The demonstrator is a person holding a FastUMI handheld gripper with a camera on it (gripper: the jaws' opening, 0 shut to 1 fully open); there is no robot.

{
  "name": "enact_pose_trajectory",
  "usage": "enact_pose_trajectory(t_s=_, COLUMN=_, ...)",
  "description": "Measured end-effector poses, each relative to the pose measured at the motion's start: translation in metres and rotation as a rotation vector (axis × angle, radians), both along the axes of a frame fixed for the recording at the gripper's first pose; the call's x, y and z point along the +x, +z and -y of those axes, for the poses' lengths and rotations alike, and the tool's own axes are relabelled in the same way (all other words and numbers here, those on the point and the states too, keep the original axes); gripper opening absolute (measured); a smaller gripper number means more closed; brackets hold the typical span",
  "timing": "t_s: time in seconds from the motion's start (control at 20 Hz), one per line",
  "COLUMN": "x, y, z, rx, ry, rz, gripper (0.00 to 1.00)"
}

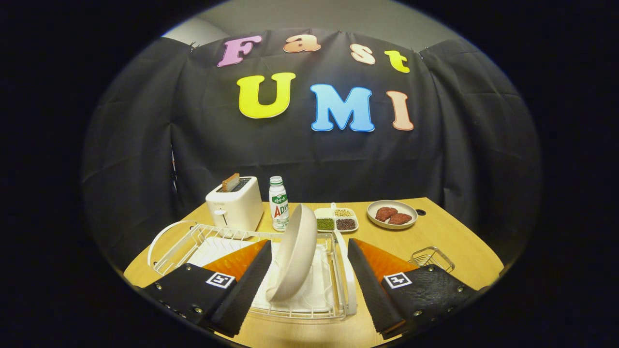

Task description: Take the plate from the dish rack, then take the spoon from the basket and place it into the plate.

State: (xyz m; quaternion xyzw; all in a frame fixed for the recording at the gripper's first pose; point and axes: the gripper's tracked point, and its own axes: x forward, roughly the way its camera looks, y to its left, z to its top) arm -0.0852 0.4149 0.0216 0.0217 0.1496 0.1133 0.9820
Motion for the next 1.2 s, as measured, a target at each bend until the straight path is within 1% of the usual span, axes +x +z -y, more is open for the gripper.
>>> enact_pose_trajectory(t_s=0.15, x=0.016, y=-0.014, z=-0.011, rx=-0.046, ry=-0.021, rz=-0.051, gripper=0.94)
enact_pose_trajectory(t_s=0.2, x=0.021, y=-0.018, z=-0.013, rx=-0.058, ry=-0.023, rz=-0.068, gripper=0.90)
enact_pose_trajectory(t_s=0.25, x=0.023, y=-0.021, z=-0.015, rx=-0.069, ry=-0.024, rz=-0.081, gripper=0.79)
enact_pose_trajectory(t_s=0.3, x=0.027, y=-0.024, z=-0.021, rx=-0.078, ry=-0.019, rz=-0.091, gripper=0.62)
enact_pose_trajectory(t_s=0.35, x=0.027, y=-0.026, z=-0.020, rx=-0.095, ry=-0.023, rz=-0.098, gripper=0.59)
enact_pose_trajectory(t_s=0.4, x=0.028, y=-0.023, z=-0.021, rx=-0.107, ry=-0.020, rz=-0.098, gripper=0.51)
enact_pose_trajectory(t_s=0.45, x=0.030, y=-0.023, z=-0.022, rx=-0.119, ry=-0.032, rz=-0.096, gripper=0.41)
enact_pose_trajectory(t_s=0.5, x=0.031, y=-0.024, z=-0.022, rx=-0.130, ry=-0.048, rz=-0.111, gripper=0.36)
enact_pose_trajectory(t_s=0.65, x=0.029, y=-0.022, z=-0.020, rx=-0.157, ry=-0.095, rz=-0.136, gripper=0.31)
enact_pose_trajectory(t_s=0.7, x=0.031, y=-0.023, z=-0.017, rx=-0.171, ry=-0.122, rz=-0.149, gripper=0.27)
enact_pose_trajectory(t_s=0.75, x=0.034, y=-0.022, z=-0.014, rx=-0.172, ry=-0.142, rz=-0.154, gripper=0.26)
enact_pose_trajectory(t_s=0.8, x=0.033, y=-0.019, z=-0.013, rx=-0.168, ry=-0.165, rz=-0.159, gripper=0.20)
enact_pose_trajectory(t_s=0.85, x=0.032, y=-0.010, z=-0.010, rx=-0.173, ry=-0.186, rz=-0.148, gripper=0.20)
enact_pose_trajectory(t_s=0.9, x=0.042, y=-0.011, z=-0.006, rx=-0.184, ry=-0.212, rz=-0.147, gripper=0.12)
enact_pose_trajectory(t_s=1.0, x=0.045, y=0.000, z=-0.004, rx=-0.219, ry=-0.232, rz=-0.132, gripper=0.12)
enact_pose_trajectory(t_s=1.2, x=0.053, y=0.007, z=-0.006, rx=-0.322, ry=-0.264, rz=-0.118, gripper=0.12)
